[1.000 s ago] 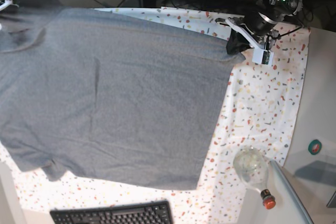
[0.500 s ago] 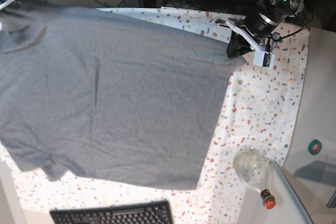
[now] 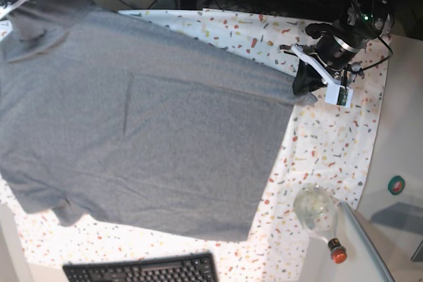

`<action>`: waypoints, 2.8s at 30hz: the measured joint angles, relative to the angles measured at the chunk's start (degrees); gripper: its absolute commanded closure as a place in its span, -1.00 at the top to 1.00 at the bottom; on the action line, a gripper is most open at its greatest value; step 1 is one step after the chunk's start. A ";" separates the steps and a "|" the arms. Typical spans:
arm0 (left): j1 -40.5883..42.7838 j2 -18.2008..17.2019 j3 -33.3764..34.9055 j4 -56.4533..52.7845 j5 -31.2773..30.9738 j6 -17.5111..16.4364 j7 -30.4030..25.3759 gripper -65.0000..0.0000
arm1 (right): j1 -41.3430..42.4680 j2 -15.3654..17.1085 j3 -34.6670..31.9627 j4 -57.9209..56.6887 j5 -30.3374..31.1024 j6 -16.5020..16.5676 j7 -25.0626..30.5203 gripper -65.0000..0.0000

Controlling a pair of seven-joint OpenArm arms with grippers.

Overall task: Layout the t-shirt on the table in an organized manner, then fold the t-shirt properly
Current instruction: 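Lift the shirt edge with both grippers and pull it across the table, then lower the held shirt edge flat onto the table with both grippers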

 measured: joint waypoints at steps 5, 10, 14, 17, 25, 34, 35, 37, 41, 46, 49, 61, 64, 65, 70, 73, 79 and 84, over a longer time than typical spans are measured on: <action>0.04 -0.02 0.15 -0.09 0.00 -0.02 0.13 -1.00 | -2.12 0.02 0.11 -0.24 0.35 0.00 -0.46 -1.00; -0.63 0.11 0.15 -2.69 -0.07 -0.20 0.11 -1.00 | 1.46 1.14 0.04 -3.78 -0.92 0.11 3.54 -1.00; -4.33 -0.20 4.42 -7.98 2.01 0.09 -0.04 -1.00 | 11.52 8.09 -2.80 -17.70 -7.23 0.22 9.01 -1.00; -7.21 0.70 8.46 -12.04 8.28 -0.04 -0.46 -1.00 | 17.05 12.24 -3.63 -28.37 -11.13 0.26 13.35 -1.00; -12.72 6.84 10.86 -21.44 19.17 -0.20 -0.26 -1.00 | 30.16 23.93 -3.41 -59.04 -16.31 0.04 20.83 -1.00; -19.08 9.62 10.84 -28.37 20.17 -0.31 -0.74 -1.00 | 41.83 25.18 -16.28 -71.87 -15.96 -0.98 28.52 -1.00; -20.13 9.57 10.80 -29.31 20.13 -0.39 -0.79 -1.00 | 42.97 24.50 -17.99 -72.08 -15.67 -2.54 28.37 -1.00; -22.56 9.42 10.64 -31.52 20.00 -0.46 -1.03 -1.00 | 44.98 23.63 -21.18 -72.22 -16.26 -7.50 29.31 -1.00; -28.70 9.49 10.36 -37.07 20.04 -0.20 -0.72 -1.00 | 50.60 23.65 -27.52 -76.70 -15.91 -12.79 33.62 -1.00; -36.37 11.41 9.94 -45.51 20.26 0.09 -0.94 -1.00 | 56.48 23.26 -28.09 -86.20 -15.87 -17.79 39.76 -1.00; -41.29 13.51 9.94 -51.15 20.31 0.63 -0.92 -1.00 | 57.42 23.30 -28.09 -88.21 -15.96 -21.92 43.95 -1.00; -55.32 22.03 10.01 -61.64 20.15 0.59 0.00 -1.00 | 65.05 33.86 -28.09 -88.02 -15.87 -26.18 42.93 -1.00; -51.43 21.97 9.99 -53.62 19.91 0.33 2.38 -1.00 | 66.25 36.13 -28.04 -87.45 -16.06 -23.30 35.12 -1.00; -49.37 21.79 9.94 -49.79 19.91 0.52 3.91 -1.00 | 66.07 36.52 -28.02 -86.84 -15.89 -20.52 31.95 -1.00; -34.32 17.25 9.84 -27.85 20.28 0.33 8.74 -1.00 | 57.20 35.41 -27.71 -73.64 -16.06 -11.89 18.29 -1.00; -26.43 15.52 10.08 -18.43 20.61 0.61 9.70 -1.00 | 48.63 32.52 -27.71 -61.02 -16.06 -10.29 13.44 -1.00; -15.04 12.92 10.21 -9.90 20.06 -0.17 10.67 -1.00 | 33.99 25.40 -23.47 -40.54 -15.02 -9.64 9.09 -1.00; -13.46 12.87 10.16 -10.01 20.59 0.13 10.34 -1.00 | 28.30 24.39 -18.73 -36.59 -14.97 -9.64 9.44 -1.00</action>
